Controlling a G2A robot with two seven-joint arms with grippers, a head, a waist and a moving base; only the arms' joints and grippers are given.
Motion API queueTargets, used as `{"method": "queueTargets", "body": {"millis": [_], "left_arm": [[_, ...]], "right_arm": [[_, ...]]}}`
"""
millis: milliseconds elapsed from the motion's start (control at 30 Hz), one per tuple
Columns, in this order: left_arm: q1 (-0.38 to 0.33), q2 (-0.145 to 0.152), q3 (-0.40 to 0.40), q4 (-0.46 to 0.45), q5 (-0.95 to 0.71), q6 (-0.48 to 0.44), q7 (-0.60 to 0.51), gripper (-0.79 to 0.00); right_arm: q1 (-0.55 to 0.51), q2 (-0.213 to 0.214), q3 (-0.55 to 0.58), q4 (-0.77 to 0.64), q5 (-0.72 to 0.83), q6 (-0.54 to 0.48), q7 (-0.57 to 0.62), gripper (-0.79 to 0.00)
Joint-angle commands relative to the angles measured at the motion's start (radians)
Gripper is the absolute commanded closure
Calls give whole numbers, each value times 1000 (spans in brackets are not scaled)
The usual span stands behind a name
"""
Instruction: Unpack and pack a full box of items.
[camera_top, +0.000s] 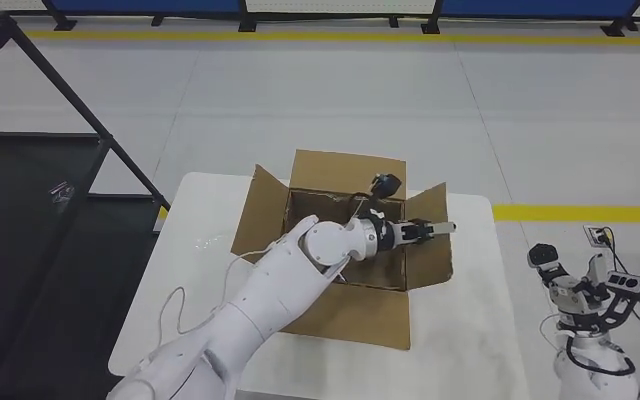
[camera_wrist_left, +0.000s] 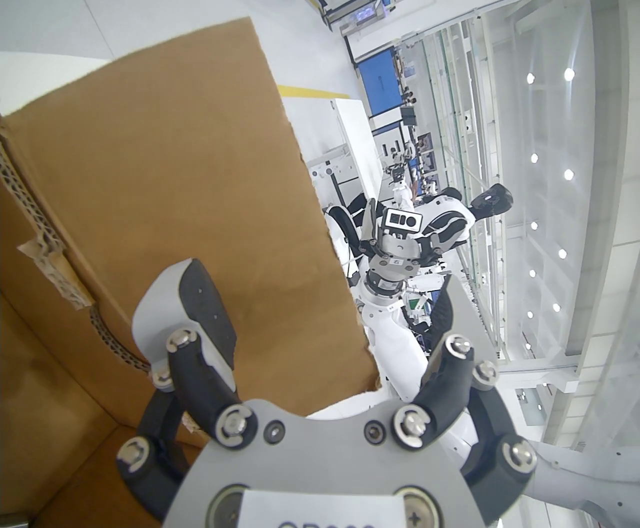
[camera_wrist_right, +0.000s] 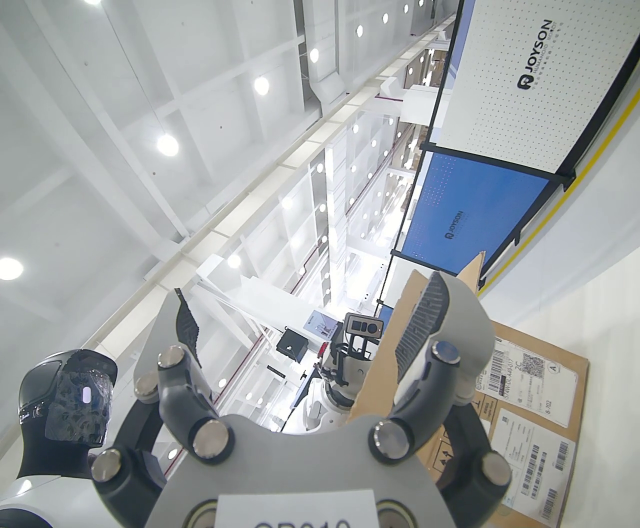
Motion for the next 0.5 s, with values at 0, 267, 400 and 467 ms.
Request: {"method": "queueTargets", "body": {"millis": [0, 267, 400, 467], "left_arm": [[-11, -25, 10, 45, -10, 4, -7, -785], [-38, -105, 33, 182, -25, 9, -49, -785], [-47, -135, 34, 236, -26, -1, -62, -785], [-52, -146, 31, 260, -29, -6, -67, -785]], "right_arm": [[0, 0, 0, 0, 0, 0, 0, -785], [0, 0, 0, 0, 0, 0, 0, -785], [-6, 0, -3, -23, -2, 12, -20, -785], [-15, 0, -5, -47, -6, 12, -32, -785]]}}
